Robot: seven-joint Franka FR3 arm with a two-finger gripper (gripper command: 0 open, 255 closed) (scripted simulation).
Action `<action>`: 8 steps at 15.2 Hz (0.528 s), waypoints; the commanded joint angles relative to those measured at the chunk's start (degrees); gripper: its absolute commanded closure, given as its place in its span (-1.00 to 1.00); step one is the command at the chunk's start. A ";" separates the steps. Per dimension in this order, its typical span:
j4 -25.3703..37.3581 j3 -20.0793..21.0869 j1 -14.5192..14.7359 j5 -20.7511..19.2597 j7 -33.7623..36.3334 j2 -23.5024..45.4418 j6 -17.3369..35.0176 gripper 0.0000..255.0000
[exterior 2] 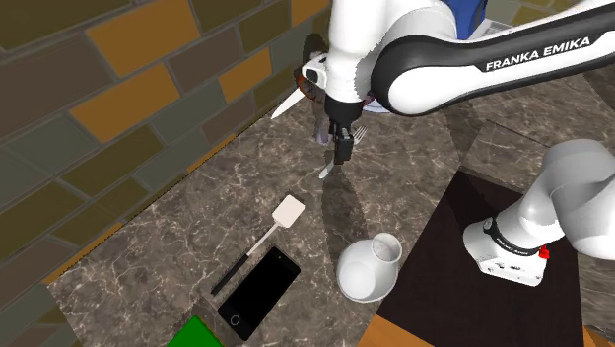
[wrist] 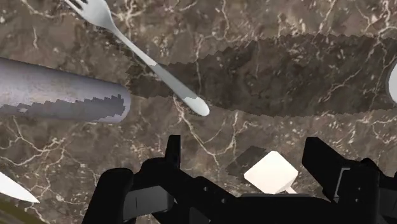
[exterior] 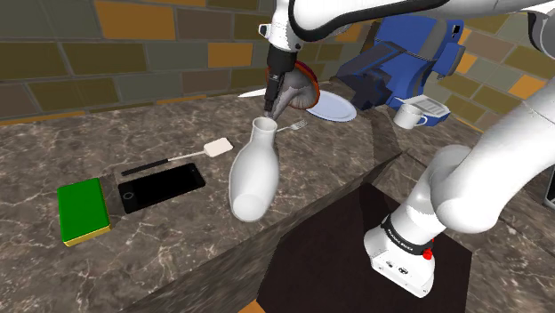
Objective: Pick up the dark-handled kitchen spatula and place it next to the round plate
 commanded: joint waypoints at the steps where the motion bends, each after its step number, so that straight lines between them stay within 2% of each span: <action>1: 2.70 0.63 1.02 0.31 -3.00 3.65 1.08 -1.00; 8: 12.50 3.74 4.14 0.47 -11.99 15.31 3.32 -1.00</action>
